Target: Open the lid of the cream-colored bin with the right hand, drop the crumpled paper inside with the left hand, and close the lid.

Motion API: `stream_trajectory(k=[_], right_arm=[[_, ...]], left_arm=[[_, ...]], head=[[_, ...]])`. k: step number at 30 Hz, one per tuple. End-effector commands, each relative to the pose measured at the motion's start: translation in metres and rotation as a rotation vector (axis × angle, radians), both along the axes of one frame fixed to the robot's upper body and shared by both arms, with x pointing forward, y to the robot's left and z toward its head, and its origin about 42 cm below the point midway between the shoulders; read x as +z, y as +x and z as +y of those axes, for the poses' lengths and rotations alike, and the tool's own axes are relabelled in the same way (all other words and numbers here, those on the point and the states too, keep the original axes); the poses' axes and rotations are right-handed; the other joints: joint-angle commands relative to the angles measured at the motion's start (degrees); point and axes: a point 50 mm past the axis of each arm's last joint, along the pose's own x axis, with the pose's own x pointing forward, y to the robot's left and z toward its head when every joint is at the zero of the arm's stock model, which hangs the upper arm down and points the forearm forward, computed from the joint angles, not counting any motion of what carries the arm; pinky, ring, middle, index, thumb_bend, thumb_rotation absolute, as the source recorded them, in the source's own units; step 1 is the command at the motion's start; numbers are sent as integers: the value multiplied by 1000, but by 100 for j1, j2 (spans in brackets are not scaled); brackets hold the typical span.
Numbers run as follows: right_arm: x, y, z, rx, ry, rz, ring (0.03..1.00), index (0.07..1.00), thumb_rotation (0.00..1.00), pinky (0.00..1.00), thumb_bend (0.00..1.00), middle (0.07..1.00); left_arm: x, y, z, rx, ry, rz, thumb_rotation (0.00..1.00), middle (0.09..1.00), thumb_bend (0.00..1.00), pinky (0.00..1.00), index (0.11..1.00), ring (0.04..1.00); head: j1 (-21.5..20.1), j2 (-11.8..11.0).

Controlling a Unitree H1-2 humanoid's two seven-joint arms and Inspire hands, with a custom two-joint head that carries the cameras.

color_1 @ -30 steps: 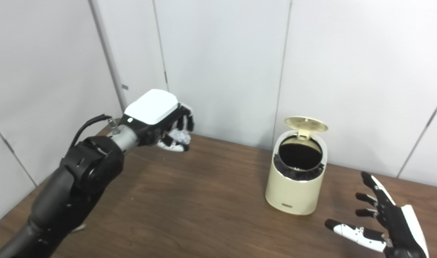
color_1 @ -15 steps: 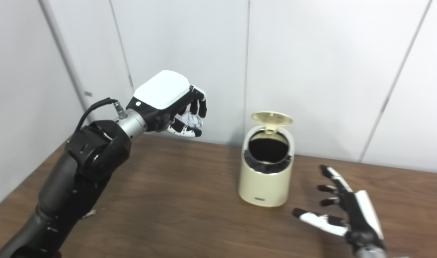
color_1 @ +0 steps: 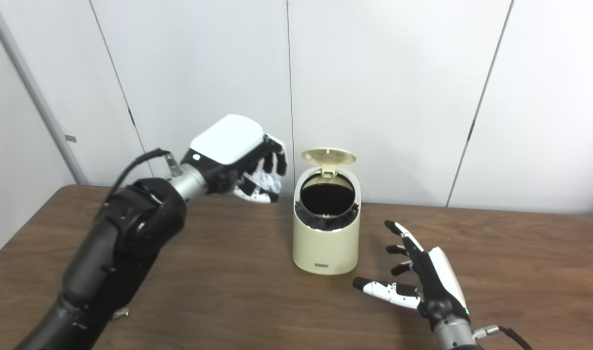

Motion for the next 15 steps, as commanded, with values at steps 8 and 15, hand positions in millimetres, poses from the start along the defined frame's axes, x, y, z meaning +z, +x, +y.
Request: stream_trajectory(k=[8, 15], right_arm=[[16, 0, 8, -9, 30, -82, 793, 896, 388, 599, 801, 913], [15, 0, 6, -23, 24, -79, 786, 896, 407, 589, 808, 910]], left_arm=[[19, 13, -34, -57, -49, -99, 0, 462, 493, 296, 538, 340], [7, 22, -48, -87, -75, -106, 0, 448, 489, 211, 541, 315]], head=[[-155, -27], [-217, -41]])
